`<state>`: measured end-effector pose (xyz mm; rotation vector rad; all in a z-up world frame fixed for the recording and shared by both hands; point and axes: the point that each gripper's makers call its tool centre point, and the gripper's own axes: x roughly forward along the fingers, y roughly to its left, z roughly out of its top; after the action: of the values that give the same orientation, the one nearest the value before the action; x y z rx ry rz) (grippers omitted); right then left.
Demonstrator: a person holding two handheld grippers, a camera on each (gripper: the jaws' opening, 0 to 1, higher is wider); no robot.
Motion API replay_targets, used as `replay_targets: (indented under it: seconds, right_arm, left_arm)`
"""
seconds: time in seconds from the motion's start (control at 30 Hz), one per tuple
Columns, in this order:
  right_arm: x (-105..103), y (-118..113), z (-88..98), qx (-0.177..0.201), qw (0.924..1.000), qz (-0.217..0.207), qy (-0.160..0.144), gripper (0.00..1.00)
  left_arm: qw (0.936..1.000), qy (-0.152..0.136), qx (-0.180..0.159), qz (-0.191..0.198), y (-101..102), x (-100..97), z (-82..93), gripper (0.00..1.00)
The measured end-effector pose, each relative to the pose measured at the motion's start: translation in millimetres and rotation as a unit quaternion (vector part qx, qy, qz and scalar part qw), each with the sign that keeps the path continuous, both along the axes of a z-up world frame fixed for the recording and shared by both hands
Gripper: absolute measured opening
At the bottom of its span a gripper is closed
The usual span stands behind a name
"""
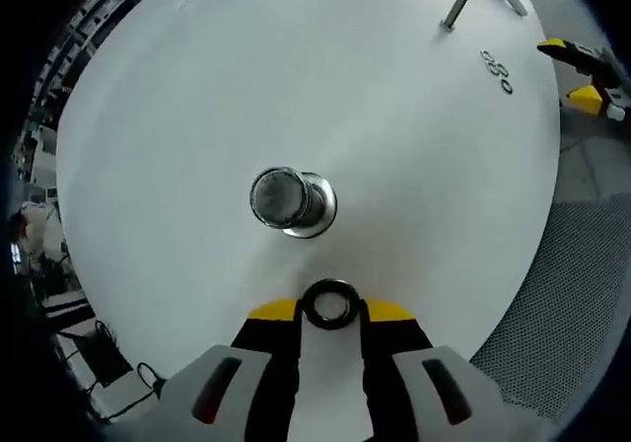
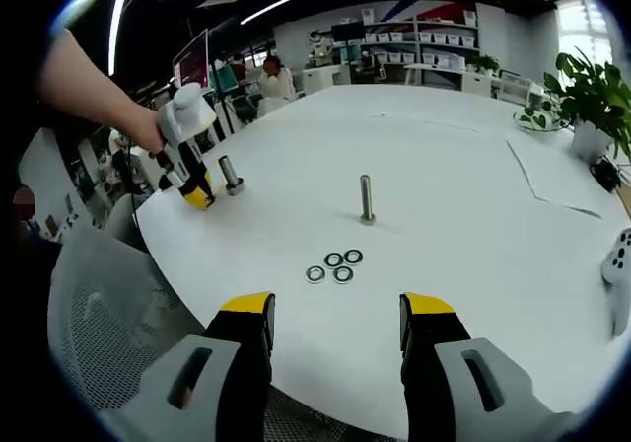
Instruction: Place the washer onto the threaded stud by aligning its center hole with the stud, sliding it down to the base, and recovering from edge contact or off-axis alignment until the washer reaches the visible bottom stop.
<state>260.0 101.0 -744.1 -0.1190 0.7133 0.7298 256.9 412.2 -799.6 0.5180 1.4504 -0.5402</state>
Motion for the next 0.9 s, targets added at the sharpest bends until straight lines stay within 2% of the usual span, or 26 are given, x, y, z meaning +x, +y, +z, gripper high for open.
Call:
replay_targets:
  seconds: [0.17, 0.33, 0.4, 0.6, 0.9]
  right_arm:
    - [0.3, 0.1, 1.5, 0.003, 1.0, -0.002, -0.002, 0.53]
    - [0.6, 0.0, 1.3, 0.003, 1.0, -0.002, -0.002, 0.54]
    - [0.8, -0.5, 1.7, 0.004, 1.0, -0.003, -0.002, 0.54]
    - [1.1, -0.4, 2.4, 0.006, 1.0, -0.004, -0.003, 0.54]
    - [1.1, -0.5, 2.5, 0.005, 1.0, -0.004, -0.003, 0.54]
  left_arm:
    - [0.9999, -0.011, -0.004, -0.002, -0.8, -1.6, 0.9, 0.22]
    - [0.9997, -0.018, -0.002, 0.016, -0.5, -1.9, 1.0, 0.22]
    - [0.999, -0.017, -0.009, 0.039, 1.1, -1.9, 1.2, 0.22]
    - [0.9988, -0.022, -0.007, 0.044, 0.3, -3.1, 1.8, 0.22]
    - [0.9987, -0.013, -0.01, 0.049, 1.9, -5.2, 0.3, 0.27]
